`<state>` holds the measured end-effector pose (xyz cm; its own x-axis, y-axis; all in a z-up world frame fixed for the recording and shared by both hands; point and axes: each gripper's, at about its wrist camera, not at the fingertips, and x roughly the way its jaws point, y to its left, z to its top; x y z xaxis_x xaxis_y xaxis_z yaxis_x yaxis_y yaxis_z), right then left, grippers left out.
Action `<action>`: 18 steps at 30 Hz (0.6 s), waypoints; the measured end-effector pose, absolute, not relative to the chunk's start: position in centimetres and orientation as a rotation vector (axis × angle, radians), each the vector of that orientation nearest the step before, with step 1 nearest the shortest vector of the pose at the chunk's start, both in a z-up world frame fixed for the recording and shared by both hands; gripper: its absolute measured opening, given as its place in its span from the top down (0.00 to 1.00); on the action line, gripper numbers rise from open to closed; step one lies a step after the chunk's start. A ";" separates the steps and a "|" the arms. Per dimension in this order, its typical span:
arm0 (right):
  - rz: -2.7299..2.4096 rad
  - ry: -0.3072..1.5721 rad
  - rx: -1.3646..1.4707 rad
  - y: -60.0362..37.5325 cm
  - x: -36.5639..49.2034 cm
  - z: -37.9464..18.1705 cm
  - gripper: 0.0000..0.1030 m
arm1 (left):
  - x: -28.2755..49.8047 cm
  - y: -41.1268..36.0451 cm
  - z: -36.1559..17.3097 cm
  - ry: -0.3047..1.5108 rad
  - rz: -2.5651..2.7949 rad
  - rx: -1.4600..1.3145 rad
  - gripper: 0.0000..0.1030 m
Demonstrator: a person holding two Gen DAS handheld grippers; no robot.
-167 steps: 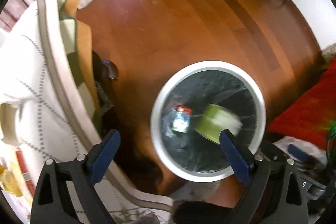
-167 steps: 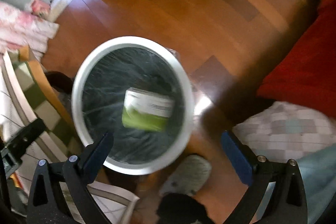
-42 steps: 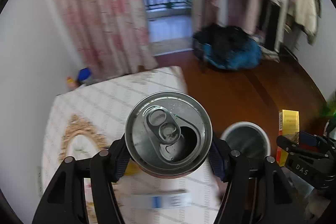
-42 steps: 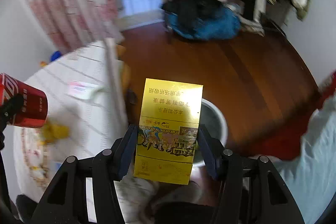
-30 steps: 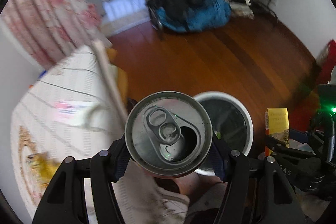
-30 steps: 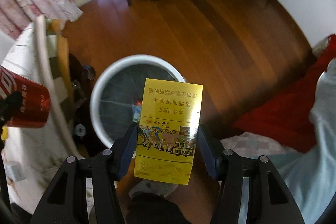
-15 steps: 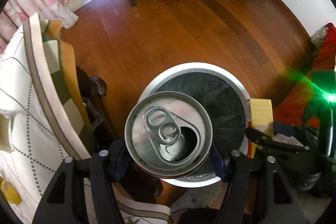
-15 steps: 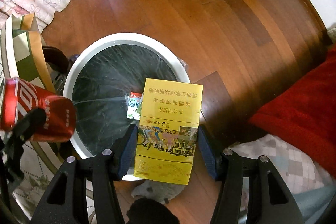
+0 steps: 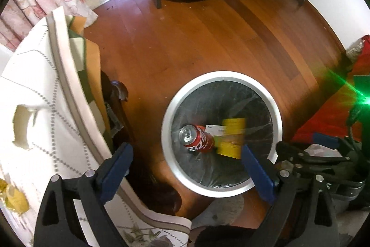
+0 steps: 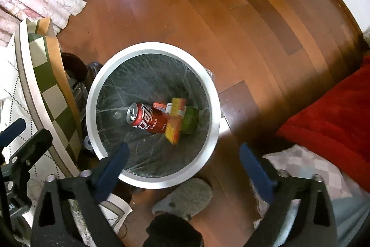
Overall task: Collect trash
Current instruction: 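Carry the can and yellow box over the bin and release both, then grasp the white oligopeptides box with the right tool while the left tool grasps the clear plastic cup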
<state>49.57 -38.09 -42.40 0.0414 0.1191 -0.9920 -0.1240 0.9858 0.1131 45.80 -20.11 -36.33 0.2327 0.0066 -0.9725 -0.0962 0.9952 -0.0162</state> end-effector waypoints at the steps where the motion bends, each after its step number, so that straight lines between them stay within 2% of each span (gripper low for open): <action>1: 0.185 1.511 -0.008 -38.0 49.3 -41.8 0.01 | 45.6 -20.0 -36.1 1.334 0.081 -0.074 0.07; 18: 0.147 1.417 -0.021 -38.7 45.9 -33.6 0.01 | 42.8 -19.9 -29.7 1.233 0.105 -0.044 0.06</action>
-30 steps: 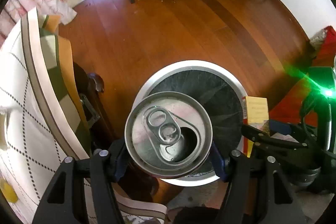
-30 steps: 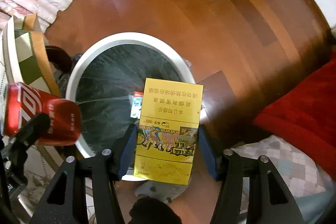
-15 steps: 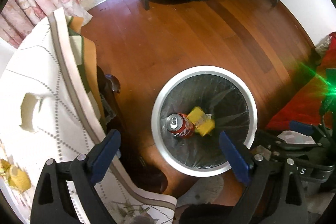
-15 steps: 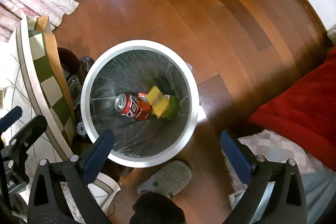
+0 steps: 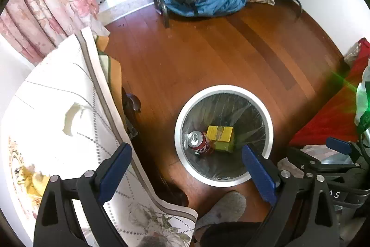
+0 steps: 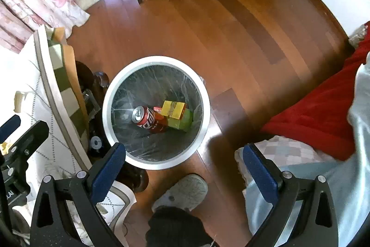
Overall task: Collect trash
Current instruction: 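Grasp the white oligopeptides box with the right tool while the left tool grasps the clear plastic cup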
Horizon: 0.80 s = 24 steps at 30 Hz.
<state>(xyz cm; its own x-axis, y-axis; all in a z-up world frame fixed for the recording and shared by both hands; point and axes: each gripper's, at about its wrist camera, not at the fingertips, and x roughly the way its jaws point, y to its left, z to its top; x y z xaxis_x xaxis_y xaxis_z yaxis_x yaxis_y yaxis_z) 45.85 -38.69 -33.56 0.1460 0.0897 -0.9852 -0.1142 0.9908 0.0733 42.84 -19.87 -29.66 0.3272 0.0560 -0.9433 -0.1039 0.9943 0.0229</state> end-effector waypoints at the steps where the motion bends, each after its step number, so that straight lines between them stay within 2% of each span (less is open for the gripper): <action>1: 0.144 1.402 -0.020 -38.8 45.6 -32.6 0.01 | 42.6 -19.8 -28.9 1.221 0.105 -0.044 0.05; 16: 0.235 1.156 0.075 -36.3 39.5 -17.5 0.01 | 36.2 -15.9 -16.1 0.986 0.153 -0.065 0.05; 20: 0.329 1.137 0.081 -32.6 36.6 -15.5 0.01 | 32.0 -11.7 -13.7 0.942 0.218 -0.109 0.05; 24: 0.450 1.190 0.014 -26.4 33.2 -17.1 0.01 | 26.6 -6.4 -14.6 0.959 0.337 -0.123 0.05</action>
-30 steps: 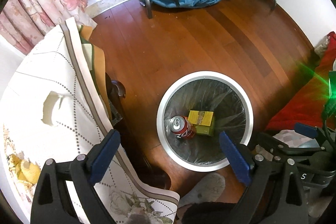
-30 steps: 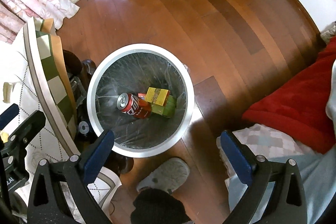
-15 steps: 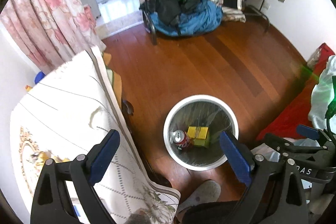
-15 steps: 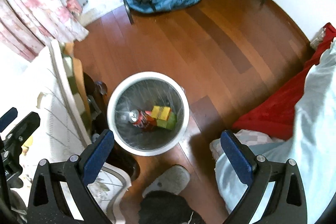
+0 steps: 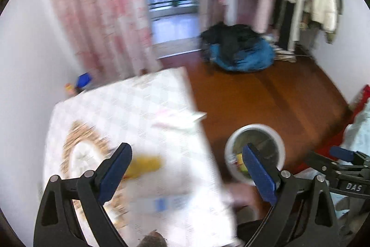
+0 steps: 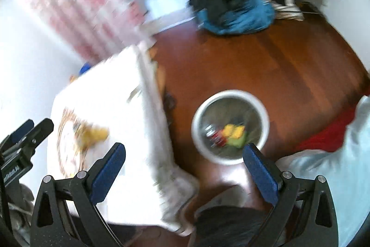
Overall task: Collect trash
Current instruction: 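Grasp the white oligopeptides box with the right tool while the left tool grasps the clear plastic cup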
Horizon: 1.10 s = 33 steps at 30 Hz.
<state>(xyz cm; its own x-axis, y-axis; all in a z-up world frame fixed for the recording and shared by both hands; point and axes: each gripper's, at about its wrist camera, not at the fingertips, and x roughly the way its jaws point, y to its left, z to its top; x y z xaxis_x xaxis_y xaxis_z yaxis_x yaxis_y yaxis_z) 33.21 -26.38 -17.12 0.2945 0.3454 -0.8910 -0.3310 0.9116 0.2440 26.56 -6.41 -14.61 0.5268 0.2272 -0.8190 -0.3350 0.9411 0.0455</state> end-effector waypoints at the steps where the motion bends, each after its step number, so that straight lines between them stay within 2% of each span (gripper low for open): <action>1: 0.486 1.216 -0.006 -24.5 32.2 -18.2 0.01 | 25.4 -5.1 -15.3 0.979 0.371 -0.124 0.05; 6: 0.648 1.309 -0.158 -15.7 27.4 -23.7 0.01 | 17.7 1.9 -21.4 1.111 0.567 -0.175 0.05; 13: 0.803 1.252 -0.771 -2.6 22.8 -29.6 0.01 | 9.4 8.0 -27.2 1.185 0.760 -0.331 0.05; 18: 0.831 1.292 -0.891 0.9 22.7 -32.5 0.01 | 7.5 9.6 -29.2 1.209 0.801 -0.398 0.05; 20: 0.840 1.324 -0.866 1.4 23.2 -33.2 0.05 | 7.4 9.9 -29.8 1.211 0.803 -0.415 0.05; 22: 0.830 1.352 -0.829 1.5 23.6 -33.7 0.37 | 7.5 10.3 -30.2 1.207 0.794 -0.435 0.05; 23: 0.831 1.367 -0.798 1.3 23.9 -33.8 0.39 | 7.7 10.4 -30.4 1.206 0.787 -0.439 0.05; 25: 0.792 1.401 -0.695 0.5 24.8 -33.7 0.49 | 8.1 10.4 -30.2 1.203 0.766 -0.442 0.05; 29: 0.648 1.529 -0.389 -2.6 27.7 -33.6 0.52 | 8.9 10.2 -30.2 1.211 0.717 -0.463 0.05; 33: 0.513 1.557 -0.121 -5.7 29.5 -33.6 0.53 | 10.6 10.7 -30.1 1.200 0.682 -0.507 0.05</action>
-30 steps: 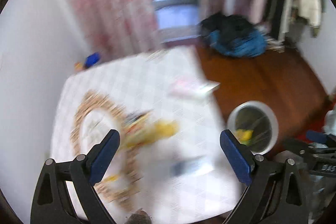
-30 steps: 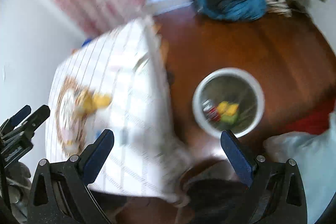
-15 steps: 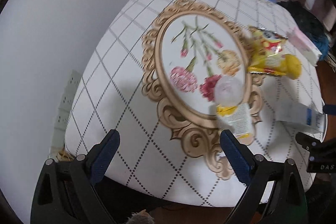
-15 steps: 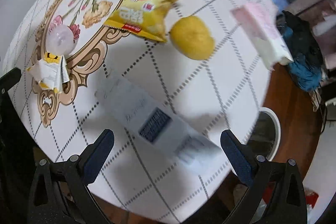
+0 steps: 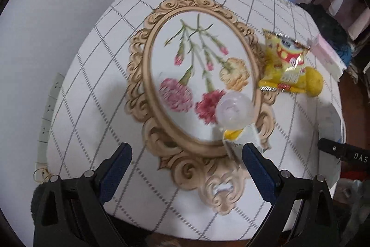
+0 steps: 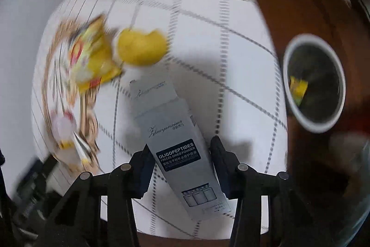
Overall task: Collect trash
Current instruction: 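Grasp the white oligopeptides box with the right tool while the left tool grasps the clear plastic cup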
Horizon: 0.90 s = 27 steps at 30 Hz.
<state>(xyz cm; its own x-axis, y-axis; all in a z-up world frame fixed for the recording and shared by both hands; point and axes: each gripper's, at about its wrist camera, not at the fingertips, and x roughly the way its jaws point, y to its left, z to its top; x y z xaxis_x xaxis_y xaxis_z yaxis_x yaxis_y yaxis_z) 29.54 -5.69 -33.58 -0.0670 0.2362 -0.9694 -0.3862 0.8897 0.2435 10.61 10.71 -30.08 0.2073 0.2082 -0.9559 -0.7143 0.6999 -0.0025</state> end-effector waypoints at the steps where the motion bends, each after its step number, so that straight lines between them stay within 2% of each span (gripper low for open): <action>1: 0.488 1.570 -0.048 -6.5 30.0 -33.7 0.52 | 11.0 10.8 -30.0 1.195 0.672 -0.509 0.05; 2: 0.482 1.590 0.002 -7.0 30.3 -34.0 0.50 | 11.5 10.8 -30.1 1.197 0.660 -0.512 0.05; 4: 0.505 1.604 0.035 -7.7 30.2 -34.2 0.29 | 12.6 10.9 -30.5 1.217 0.624 -0.511 0.05; 5: 0.511 1.606 0.035 -7.9 30.3 -34.1 0.27 | 13.1 11.0 -30.6 1.218 0.606 -0.504 0.06; 11: 0.558 1.544 -0.089 -6.7 29.4 -33.2 0.27 | 15.0 11.6 -30.9 1.221 0.544 -0.525 0.06; 18: 0.581 1.518 -0.068 -7.4 28.8 -31.6 0.27 | 13.9 12.2 -27.3 1.136 0.527 -0.575 0.06; 27: 0.542 1.492 -0.156 -6.1 28.8 -33.3 0.27 | 15.5 12.0 -32.4 1.263 0.536 -0.515 0.07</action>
<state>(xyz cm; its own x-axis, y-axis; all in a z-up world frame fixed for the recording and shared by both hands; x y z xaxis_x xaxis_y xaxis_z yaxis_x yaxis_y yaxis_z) 28.84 -6.06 -33.28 -0.0141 0.2462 -0.9691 -0.4333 0.8720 0.2278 15.55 11.99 -32.44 0.2158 0.0927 -0.9720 -0.6350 0.7696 -0.0676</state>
